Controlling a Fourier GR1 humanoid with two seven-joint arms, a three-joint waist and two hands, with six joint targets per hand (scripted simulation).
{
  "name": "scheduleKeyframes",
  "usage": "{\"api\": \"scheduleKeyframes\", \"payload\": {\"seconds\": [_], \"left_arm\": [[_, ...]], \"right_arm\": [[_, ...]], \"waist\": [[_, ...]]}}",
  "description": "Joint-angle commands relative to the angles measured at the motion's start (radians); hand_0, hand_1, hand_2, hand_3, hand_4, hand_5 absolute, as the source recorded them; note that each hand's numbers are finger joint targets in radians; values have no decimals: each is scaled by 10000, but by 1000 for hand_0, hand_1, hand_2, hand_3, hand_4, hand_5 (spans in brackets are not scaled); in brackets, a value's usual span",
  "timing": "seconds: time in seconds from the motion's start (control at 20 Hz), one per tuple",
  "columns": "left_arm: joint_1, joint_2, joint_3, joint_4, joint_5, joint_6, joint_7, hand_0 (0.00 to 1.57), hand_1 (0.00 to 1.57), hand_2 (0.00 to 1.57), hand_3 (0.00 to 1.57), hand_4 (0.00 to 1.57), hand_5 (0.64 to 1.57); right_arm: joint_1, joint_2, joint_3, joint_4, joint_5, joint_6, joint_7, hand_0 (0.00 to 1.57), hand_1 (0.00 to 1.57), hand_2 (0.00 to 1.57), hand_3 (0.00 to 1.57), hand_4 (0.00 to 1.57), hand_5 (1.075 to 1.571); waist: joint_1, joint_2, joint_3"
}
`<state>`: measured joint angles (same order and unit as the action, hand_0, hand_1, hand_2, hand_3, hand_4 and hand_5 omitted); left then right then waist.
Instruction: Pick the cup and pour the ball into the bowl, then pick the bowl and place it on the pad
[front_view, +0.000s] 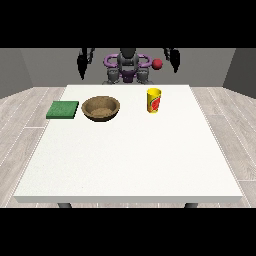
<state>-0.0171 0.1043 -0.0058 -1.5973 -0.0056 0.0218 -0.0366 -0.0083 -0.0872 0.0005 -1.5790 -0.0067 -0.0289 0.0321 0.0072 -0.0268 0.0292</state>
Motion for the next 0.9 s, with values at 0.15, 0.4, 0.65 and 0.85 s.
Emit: {"api": "scheduleKeyframes", "payload": {"seconds": [0.15,0.4,0.65,0.85], "left_arm": [[-108,372,150,-827,131,-77,872,0,0,0,0,664,1566],[525,-949,-250,-1613,1383,419,3574,0,0,0,0,637,1563],[494,-1019,-782,-3006,705,1271,4866,0,0,0,0,601,1563],[-1124,-974,-539,-3206,356,1701,4984,0,0,0,0,556,1555]], "right_arm": [[-145,-336,-90,-867,-84,48,799,0,0,0,0,875,1533],[550,238,-113,-1877,-1229,-191,3378,0,0,0,0,865,1534],[960,120,57,-3651,-1091,-531,4377,0,0,0,0,823,1528],[613,34,-226,-4434,-1215,-413,3842,0,0,0,0,760,1548]], "waist": [[13,-2265,-229],[-423,-3926,-295],[-478,-3273,-292],[-752,-1853,-291]]}}
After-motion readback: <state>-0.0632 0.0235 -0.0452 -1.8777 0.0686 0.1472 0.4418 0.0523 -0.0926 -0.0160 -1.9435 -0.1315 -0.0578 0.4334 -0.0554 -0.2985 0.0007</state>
